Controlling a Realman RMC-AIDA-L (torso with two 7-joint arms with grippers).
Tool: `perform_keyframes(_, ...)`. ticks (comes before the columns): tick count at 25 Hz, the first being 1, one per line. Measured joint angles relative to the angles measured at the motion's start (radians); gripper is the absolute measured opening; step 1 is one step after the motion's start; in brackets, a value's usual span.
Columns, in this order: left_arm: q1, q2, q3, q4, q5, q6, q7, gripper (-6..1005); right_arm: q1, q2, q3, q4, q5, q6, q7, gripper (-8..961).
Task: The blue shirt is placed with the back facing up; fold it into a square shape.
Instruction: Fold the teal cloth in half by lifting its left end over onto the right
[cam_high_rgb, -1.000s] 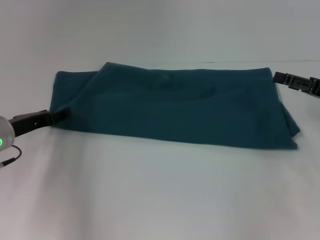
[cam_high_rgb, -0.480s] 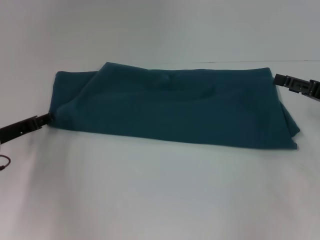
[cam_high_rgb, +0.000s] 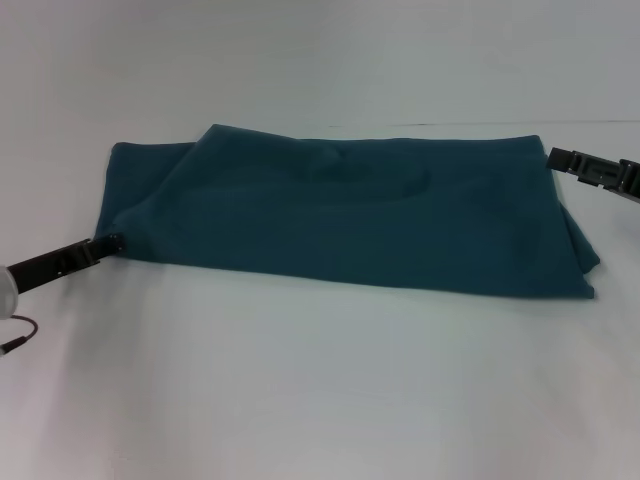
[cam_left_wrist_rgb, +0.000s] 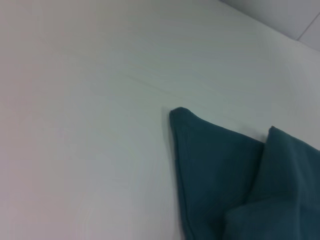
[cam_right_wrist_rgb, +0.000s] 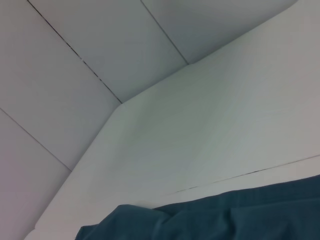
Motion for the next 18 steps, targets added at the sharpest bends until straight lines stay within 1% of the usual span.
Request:
perform_keyframes(2,-0.014,0.001,-0.002,-0.016,0.003,-0.002,0.003,714,-0.001,0.0,0.0,0.0,0.0,0.0,0.0,895)
perform_keyframes(10,-0.021,0.001,0.001,-0.023,0.001,-0.003,0.005,713,-0.013,0.0,0.0,0.002,0.003,-0.001,0.001,894)
perform_keyframes(18,-0.043,0.002,0.005,-0.042,0.005,-0.021,0.008,711,-0.018,0.002,0.001,0.002,0.004,-0.003,-0.001,894)
